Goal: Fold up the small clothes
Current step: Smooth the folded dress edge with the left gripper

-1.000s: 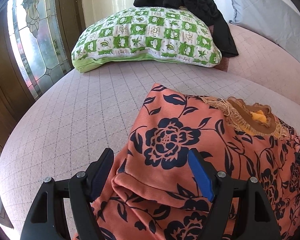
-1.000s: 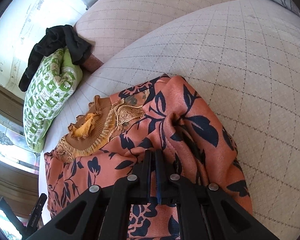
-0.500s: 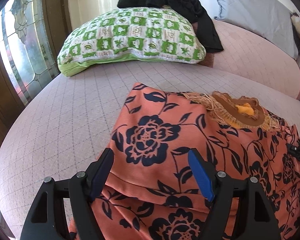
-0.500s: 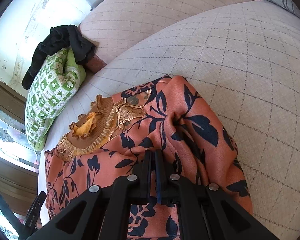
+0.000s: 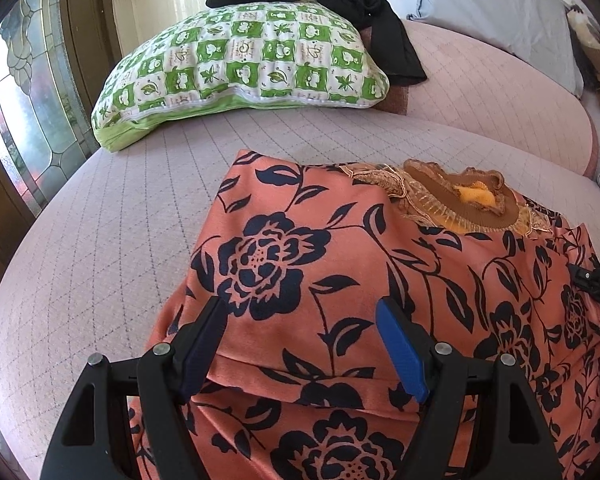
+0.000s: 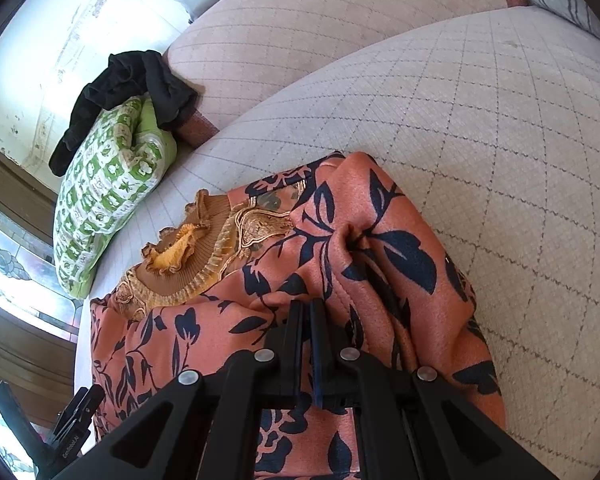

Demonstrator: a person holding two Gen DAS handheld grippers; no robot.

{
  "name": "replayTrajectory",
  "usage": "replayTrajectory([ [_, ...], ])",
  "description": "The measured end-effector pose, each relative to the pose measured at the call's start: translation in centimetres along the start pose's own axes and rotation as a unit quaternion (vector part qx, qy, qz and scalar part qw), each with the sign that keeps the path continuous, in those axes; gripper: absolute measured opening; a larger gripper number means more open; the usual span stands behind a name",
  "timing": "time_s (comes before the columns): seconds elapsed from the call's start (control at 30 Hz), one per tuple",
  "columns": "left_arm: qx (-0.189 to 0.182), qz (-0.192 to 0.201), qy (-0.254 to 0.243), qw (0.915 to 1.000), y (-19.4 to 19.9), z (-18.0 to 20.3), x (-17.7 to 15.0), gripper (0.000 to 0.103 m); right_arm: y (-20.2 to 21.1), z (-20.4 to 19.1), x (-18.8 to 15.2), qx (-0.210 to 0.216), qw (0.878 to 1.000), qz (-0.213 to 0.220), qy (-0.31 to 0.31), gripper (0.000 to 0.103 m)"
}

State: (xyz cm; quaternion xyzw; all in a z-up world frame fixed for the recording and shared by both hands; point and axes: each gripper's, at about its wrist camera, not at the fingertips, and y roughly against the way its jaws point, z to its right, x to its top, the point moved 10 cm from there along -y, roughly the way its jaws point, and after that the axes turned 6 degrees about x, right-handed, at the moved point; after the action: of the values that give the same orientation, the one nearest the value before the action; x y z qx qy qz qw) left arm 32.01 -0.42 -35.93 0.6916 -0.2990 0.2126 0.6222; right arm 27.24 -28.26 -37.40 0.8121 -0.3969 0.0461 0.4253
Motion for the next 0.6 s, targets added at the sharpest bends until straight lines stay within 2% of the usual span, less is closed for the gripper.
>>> replayTrajectory([
  [0.33, -0.003, -0.011, -0.004, 0.9999, -0.66, 0.3, -0.54, 0.078, -0.12, -0.29, 0.0, -0.013, 1.0, 0.01, 0.021, 0.006],
  [0.6, -0.001, -0.013, -0.006, 0.9999, -0.81, 0.4, -0.71, 0.078, -0.13, -0.21, 0.01, -0.004, 1.0, 0.013, 0.019, 0.006],
])
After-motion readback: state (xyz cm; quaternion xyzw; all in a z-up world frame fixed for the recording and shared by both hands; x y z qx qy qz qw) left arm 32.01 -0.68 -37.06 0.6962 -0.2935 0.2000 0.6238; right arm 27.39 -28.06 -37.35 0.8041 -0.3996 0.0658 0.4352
